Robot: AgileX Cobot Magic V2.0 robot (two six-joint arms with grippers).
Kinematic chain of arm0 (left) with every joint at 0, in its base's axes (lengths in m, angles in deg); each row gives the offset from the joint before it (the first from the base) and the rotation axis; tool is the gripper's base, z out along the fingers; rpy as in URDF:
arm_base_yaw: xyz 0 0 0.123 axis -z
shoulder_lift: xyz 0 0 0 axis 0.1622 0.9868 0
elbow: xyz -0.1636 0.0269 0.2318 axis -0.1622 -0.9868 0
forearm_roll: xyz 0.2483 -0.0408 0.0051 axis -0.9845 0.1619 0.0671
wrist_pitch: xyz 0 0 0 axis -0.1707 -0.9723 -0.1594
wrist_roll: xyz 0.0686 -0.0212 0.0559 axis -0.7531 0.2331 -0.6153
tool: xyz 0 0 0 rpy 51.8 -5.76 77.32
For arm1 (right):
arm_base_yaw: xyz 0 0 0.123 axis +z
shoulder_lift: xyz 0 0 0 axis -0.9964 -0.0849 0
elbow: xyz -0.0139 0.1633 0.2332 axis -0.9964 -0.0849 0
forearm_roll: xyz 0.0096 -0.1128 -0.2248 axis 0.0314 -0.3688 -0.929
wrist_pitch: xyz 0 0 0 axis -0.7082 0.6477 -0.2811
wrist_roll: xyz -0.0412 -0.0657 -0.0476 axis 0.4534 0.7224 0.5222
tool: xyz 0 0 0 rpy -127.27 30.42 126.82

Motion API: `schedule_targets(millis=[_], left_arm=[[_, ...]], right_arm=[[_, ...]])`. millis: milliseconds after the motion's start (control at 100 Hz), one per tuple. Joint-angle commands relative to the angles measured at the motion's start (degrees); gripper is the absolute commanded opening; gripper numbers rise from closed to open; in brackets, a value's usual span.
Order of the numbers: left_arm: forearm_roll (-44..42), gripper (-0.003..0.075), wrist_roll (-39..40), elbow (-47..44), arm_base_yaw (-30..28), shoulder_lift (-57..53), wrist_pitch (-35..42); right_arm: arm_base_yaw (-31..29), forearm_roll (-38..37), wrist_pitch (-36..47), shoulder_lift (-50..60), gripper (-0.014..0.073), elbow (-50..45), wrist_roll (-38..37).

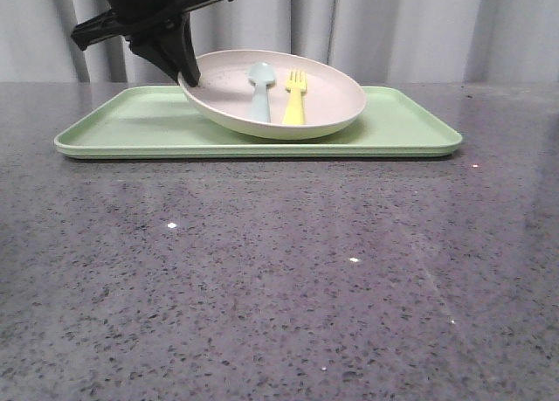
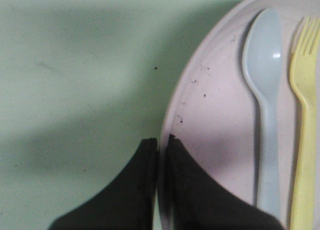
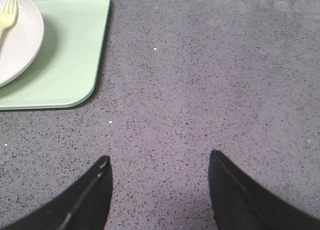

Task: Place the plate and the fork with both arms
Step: 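Lift the plate with the left gripper and carry it onto the tray, then lower the plate onto the tray, open the left gripper, withdraw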

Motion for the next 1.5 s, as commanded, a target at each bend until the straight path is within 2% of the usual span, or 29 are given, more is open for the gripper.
schedule_targets(millis=[0, 450, 520, 710, 850, 1100, 1320, 1490], left_arm=[[1.2, -0.002, 0.8, 2.2, 0.5, -3.1, 2.2], [1.1, -0.0015, 2.0, 2.2, 0.0, -2.6, 1.1], [1.1, 0.0016, 2.0, 2.2, -0.2, -2.6, 0.9], [1.0, 0.0175, 2.0, 2.2, -0.9, -2.6, 0.9], [-0.5, 0.0234, 2.0, 2.2, -1.0, -2.6, 0.7], [-2.8, 0.023, 2.0, 2.2, -1.0, -4.0, -0.4], [-10.2, 0.023, 2.0, 1.8, -0.8, -9.5, -2.4], [-15.1, 0.023, 2.0, -2.3, -0.8, -15.9, -1.9]], right_arm=[[-0.4, -0.4, 3.7, -0.5, 0.0437, 2.0, 0.5], [-0.4, -0.4, 3.7, -0.5, 0.0437, 2.0, 0.5], [-0.4, -0.4, 3.7, -0.5, 0.0437, 2.0, 0.5], [-0.4, -0.4, 3.7, -0.5, 0.0437, 2.0, 0.5], [-0.4, -0.4, 3.7, -0.5, 0.0437, 2.0, 0.5], [-0.4, -0.4, 3.8, -0.5, 0.0437, 2.0, 0.5], [1.7, -0.4, 3.1, -1.6, 0.0437, 2.6, 0.5], [3.6, -0.4, 0.4, -6.0, 0.0437, 7.3, 0.5]])
